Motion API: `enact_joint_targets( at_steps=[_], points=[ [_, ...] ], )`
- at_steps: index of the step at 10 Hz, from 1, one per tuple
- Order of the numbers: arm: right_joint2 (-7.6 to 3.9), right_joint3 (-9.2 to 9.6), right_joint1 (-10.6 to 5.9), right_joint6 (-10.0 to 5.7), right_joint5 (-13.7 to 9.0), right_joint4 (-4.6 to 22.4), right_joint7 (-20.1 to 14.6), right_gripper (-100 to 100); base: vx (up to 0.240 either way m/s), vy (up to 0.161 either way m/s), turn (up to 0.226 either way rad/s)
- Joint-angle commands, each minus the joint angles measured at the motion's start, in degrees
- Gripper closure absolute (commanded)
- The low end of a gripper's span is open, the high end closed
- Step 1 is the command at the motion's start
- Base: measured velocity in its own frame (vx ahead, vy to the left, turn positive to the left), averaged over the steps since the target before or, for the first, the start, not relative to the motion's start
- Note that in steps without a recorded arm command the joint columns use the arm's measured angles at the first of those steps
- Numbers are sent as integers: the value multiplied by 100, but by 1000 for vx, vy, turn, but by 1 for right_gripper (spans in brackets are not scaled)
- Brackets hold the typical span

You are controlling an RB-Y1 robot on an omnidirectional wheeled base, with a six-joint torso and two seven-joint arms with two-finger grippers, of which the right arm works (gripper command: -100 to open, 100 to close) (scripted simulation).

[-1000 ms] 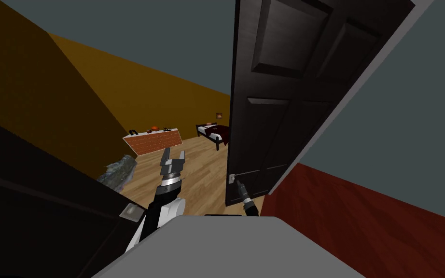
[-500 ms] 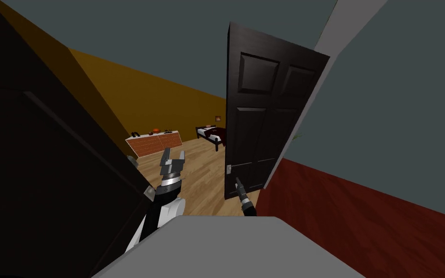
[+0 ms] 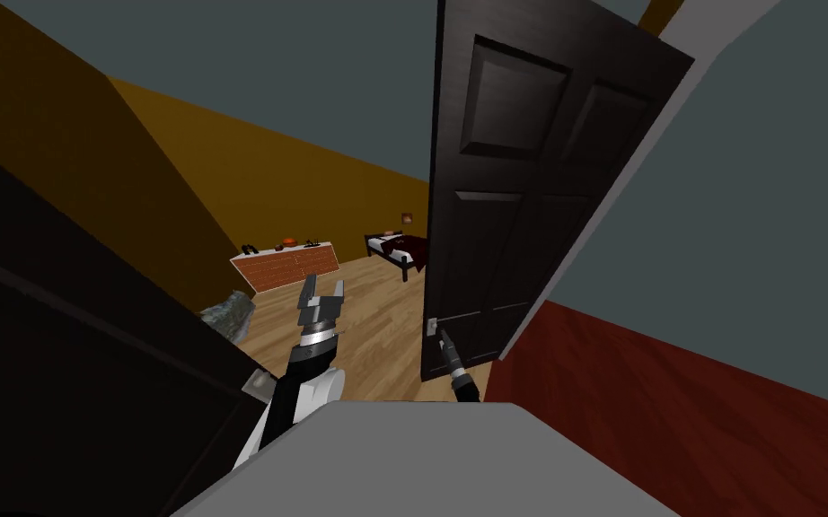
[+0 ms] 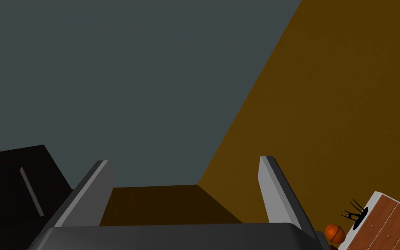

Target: Push the door open

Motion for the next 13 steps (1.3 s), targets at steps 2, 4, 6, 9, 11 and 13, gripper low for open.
enact_joint_targets(
  at_steps=[2,4,6,9,11,13],
  points=[
    [72,-37,-54,-27,-19,58,35,-100,184,83,18],
    [101,-47,-76,-47,-24,99,41,-100,132,40,11],
    [101,-47,-76,-47,-24,99,41,100,-24,-5,5],
    [101,-47,-76,-47,-24,99,41,100,-12,-4,0],
    [27,-161,-129,-15,-88,154,101,100,60,48,-42],
    [5,-288,-193,6,-159,203,162,100,181,111,-78]
  ],
)
